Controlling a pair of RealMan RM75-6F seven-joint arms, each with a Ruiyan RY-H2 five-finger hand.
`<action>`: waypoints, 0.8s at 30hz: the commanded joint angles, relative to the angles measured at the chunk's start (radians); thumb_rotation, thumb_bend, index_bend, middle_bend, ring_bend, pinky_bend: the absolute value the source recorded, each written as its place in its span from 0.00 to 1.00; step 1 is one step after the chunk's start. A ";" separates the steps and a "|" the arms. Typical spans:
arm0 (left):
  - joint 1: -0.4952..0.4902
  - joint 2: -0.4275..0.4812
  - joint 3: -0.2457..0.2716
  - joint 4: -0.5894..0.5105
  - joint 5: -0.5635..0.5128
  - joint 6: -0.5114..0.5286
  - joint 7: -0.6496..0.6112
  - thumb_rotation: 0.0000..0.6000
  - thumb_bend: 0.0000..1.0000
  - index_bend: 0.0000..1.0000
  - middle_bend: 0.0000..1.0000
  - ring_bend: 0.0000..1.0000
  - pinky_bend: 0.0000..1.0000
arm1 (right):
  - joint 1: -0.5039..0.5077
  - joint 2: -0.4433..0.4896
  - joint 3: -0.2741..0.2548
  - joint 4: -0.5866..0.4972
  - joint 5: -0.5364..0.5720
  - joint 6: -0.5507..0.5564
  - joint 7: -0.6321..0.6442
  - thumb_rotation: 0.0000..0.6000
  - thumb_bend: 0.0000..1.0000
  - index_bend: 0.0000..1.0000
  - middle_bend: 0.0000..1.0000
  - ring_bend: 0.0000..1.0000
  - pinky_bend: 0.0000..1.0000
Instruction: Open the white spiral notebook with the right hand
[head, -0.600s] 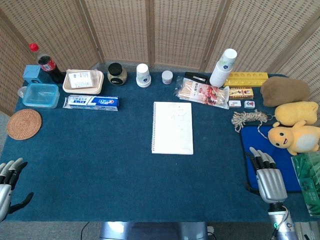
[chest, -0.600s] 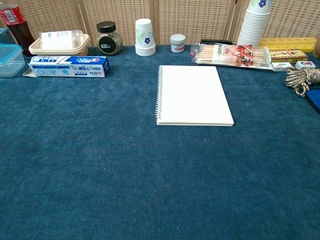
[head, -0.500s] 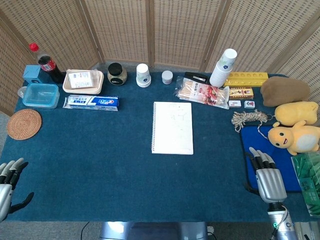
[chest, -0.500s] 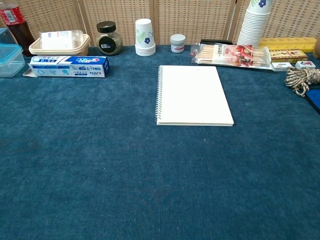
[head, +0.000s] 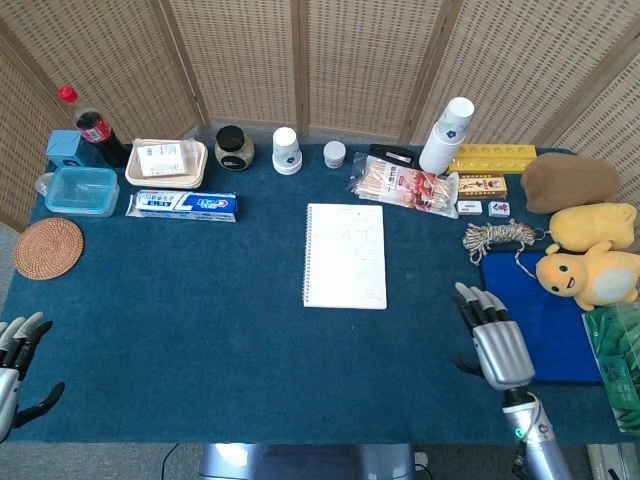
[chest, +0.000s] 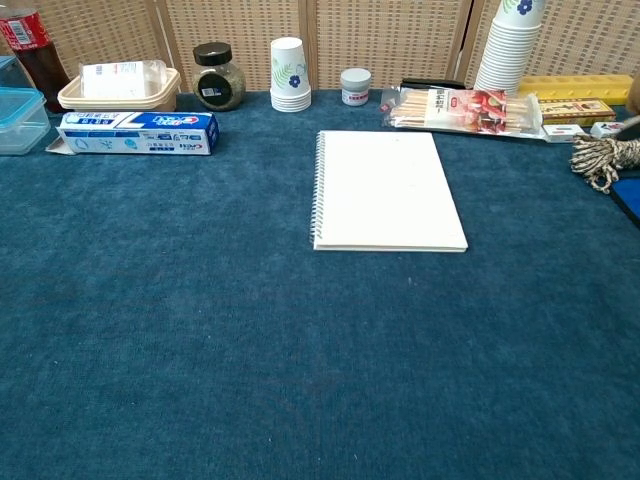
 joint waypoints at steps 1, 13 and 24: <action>-0.001 0.002 0.001 -0.005 0.004 0.001 0.004 1.00 0.25 0.15 0.07 0.03 0.00 | 0.052 -0.055 0.034 -0.010 0.014 -0.051 -0.029 1.00 0.16 0.12 0.13 0.10 0.16; -0.011 -0.002 0.000 -0.003 0.005 -0.011 0.007 1.00 0.25 0.15 0.07 0.03 0.00 | 0.221 -0.313 0.119 0.194 0.148 -0.226 -0.126 1.00 0.16 0.10 0.12 0.07 0.16; -0.023 -0.014 -0.004 0.011 -0.013 -0.036 -0.005 1.00 0.25 0.15 0.07 0.03 0.00 | 0.300 -0.421 0.151 0.373 0.179 -0.256 -0.135 1.00 0.16 0.09 0.12 0.07 0.16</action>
